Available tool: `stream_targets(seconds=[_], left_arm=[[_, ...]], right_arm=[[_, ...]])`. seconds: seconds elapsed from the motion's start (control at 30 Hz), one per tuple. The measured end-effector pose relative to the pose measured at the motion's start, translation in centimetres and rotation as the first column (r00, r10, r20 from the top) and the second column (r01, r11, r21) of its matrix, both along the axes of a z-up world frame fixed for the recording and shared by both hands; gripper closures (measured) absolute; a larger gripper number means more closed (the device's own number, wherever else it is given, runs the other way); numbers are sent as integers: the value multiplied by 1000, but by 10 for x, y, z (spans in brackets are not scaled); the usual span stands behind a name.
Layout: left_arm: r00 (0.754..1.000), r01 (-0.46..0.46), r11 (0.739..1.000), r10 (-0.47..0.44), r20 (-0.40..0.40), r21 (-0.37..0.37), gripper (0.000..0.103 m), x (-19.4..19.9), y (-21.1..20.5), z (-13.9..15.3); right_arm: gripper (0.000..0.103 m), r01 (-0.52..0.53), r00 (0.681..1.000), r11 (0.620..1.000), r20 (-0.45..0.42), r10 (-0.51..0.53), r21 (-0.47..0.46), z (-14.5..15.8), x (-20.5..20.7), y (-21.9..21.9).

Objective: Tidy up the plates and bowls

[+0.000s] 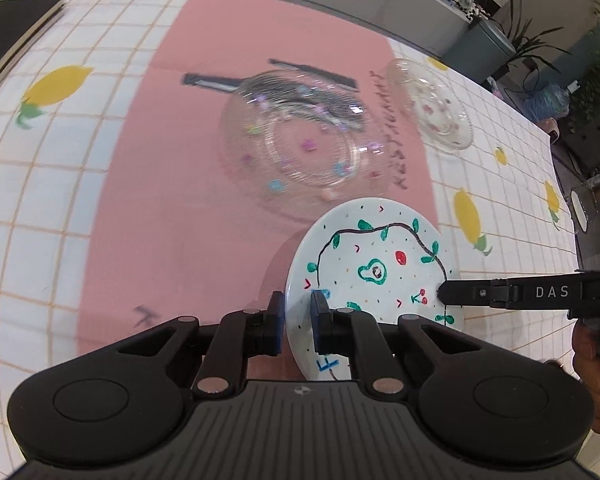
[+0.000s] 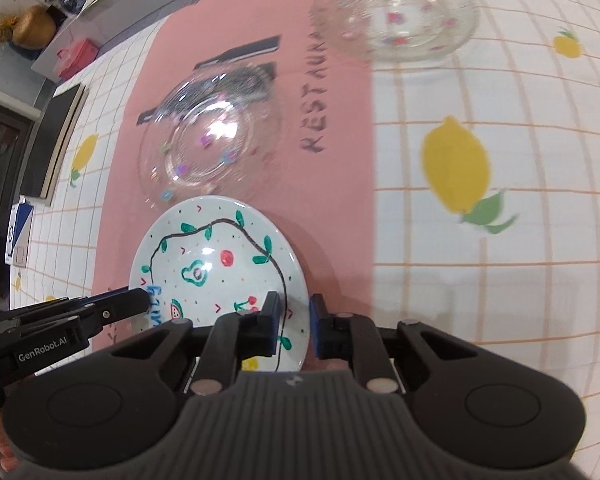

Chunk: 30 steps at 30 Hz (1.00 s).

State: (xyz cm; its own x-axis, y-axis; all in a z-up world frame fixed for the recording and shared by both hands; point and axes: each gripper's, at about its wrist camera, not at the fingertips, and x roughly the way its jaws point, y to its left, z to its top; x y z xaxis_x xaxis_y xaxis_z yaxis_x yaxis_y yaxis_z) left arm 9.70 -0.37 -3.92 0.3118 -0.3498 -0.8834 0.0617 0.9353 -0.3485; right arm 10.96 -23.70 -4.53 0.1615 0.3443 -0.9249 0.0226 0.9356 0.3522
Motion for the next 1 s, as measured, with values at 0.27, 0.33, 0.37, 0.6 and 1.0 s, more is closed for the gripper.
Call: stream_targets(seconds=[0.27,0.33,0.37,0.6,1.0], left_arm=[[998,67,998,-67,12,-4,89,14,-58,5],[996,85,996,-85,14,-4,89,19,-73,5],[996,92,996,-92,14,-3,89,21,-80,5],[989,145,989,-145,-3,23,88,36,-119,-4],[988,152,987,-150,-26,56,86,47,-127,-23]], right_arm=[[89,84,996,997,14,-83,0,9,-1,-63],[89,101,995,995,16,-101,1,10,0,-77],[89,108,994,994,15,-108,1,10,1,-84],[88,129,992,992,-1,-129,-12,1,6,-115],[88,109,994,993,-6,-109,-36,-21,17,-116]])
